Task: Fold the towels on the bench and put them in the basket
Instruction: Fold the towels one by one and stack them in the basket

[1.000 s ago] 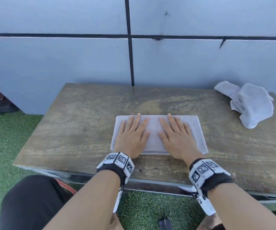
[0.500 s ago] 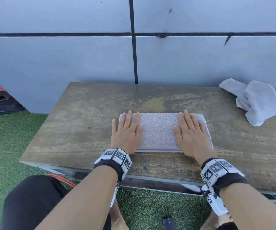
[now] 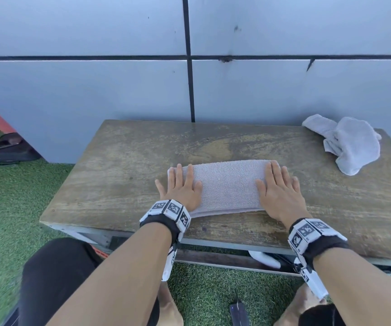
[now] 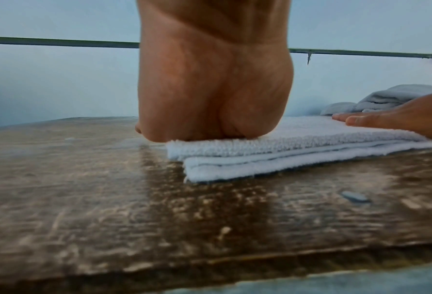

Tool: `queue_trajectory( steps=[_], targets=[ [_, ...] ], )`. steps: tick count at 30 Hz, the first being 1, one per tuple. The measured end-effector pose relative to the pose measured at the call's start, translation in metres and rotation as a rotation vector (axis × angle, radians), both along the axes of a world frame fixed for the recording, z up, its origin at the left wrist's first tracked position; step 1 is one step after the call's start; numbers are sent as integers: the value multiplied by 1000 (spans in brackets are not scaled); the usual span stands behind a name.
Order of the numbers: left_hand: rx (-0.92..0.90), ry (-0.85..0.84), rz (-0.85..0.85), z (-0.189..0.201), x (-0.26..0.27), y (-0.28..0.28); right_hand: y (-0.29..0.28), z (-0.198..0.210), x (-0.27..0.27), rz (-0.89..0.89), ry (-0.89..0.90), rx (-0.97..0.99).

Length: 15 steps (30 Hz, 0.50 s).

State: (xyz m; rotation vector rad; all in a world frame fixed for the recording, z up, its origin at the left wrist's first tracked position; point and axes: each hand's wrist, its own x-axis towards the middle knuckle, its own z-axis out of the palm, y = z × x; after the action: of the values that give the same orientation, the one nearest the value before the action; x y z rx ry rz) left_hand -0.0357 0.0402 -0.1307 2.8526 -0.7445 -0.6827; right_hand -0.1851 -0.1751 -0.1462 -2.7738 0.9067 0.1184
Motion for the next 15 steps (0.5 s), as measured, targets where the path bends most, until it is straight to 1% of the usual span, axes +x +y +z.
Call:
queue_trajectory(
  steps=[2, 3, 5, 6, 7, 8, 10, 11, 15],
  targets=[
    [27, 23, 32, 1, -7, 1, 4, 11, 1, 13, 75, -79],
    [44, 22, 47, 1, -10, 2, 9, 19, 2, 29, 84, -142],
    [84, -5, 63, 2, -17, 2, 24, 34, 0, 105, 33, -271],
    [108, -25, 66, 2, -21, 3, 34, 39, -2, 161, -25, -300],
    [136, -43, 70, 3, -24, 3, 44, 42, -4, 213, -76, -279],
    [168, -61, 76, 6, -28, 4, 54, 44, -7, 241, -111, -204],
    [235, -104, 79, 12, -37, 5, 69, 44, -12, 224, -93, -31],
    [261, -119, 76, 16, -43, 6, 71, 41, -14, 213, -98, 18],
    [293, -185, 23, 37, -62, 6, 55, 34, -15, 172, -156, 58]
  ],
)
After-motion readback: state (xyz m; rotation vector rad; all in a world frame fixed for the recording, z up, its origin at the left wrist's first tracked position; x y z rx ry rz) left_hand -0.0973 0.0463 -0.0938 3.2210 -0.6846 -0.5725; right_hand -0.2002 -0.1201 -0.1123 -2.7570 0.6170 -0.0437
